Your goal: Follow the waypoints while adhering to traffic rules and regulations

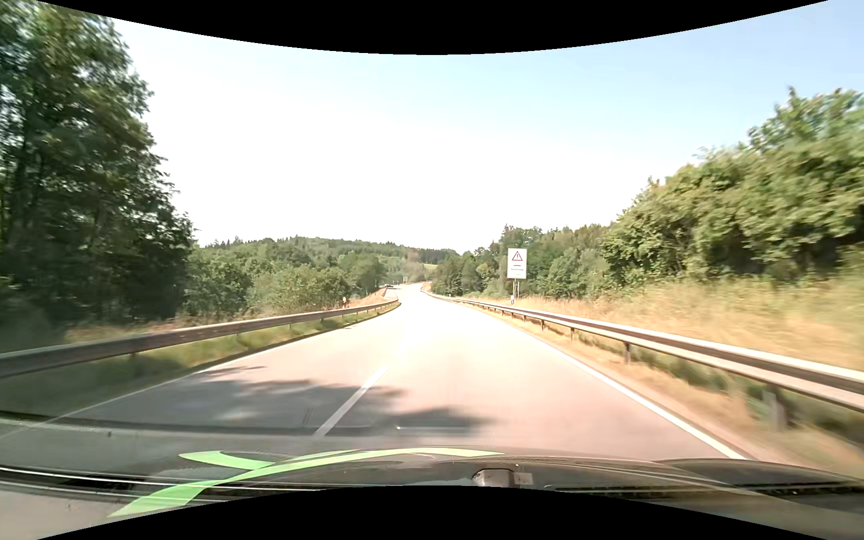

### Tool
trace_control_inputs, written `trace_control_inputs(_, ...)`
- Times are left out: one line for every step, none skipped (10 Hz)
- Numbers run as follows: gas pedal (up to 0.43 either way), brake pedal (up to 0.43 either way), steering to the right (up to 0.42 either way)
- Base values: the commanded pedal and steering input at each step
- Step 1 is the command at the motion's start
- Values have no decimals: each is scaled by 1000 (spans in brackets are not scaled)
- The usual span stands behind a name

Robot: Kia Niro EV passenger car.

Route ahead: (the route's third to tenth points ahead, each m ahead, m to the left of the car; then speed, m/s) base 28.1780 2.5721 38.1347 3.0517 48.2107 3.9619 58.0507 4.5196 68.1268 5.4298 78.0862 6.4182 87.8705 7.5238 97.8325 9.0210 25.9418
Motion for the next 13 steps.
trace_control_inputs(248,0,-12)
trace_control_inputs(248,0,-11)
trace_control_inputs(248,0,-10)
trace_control_inputs(248,0,-9)
trace_control_inputs(248,0,-9)
trace_control_inputs(248,0,-9)
trace_control_inputs(268,0,-9)
trace_control_inputs(268,0,-9)
trace_control_inputs(268,0,-9)
trace_control_inputs(260,0,-10)
trace_control_inputs(157,0,-12)
trace_control_inputs(150,0,-12)
trace_control_inputs(138,0,-12)
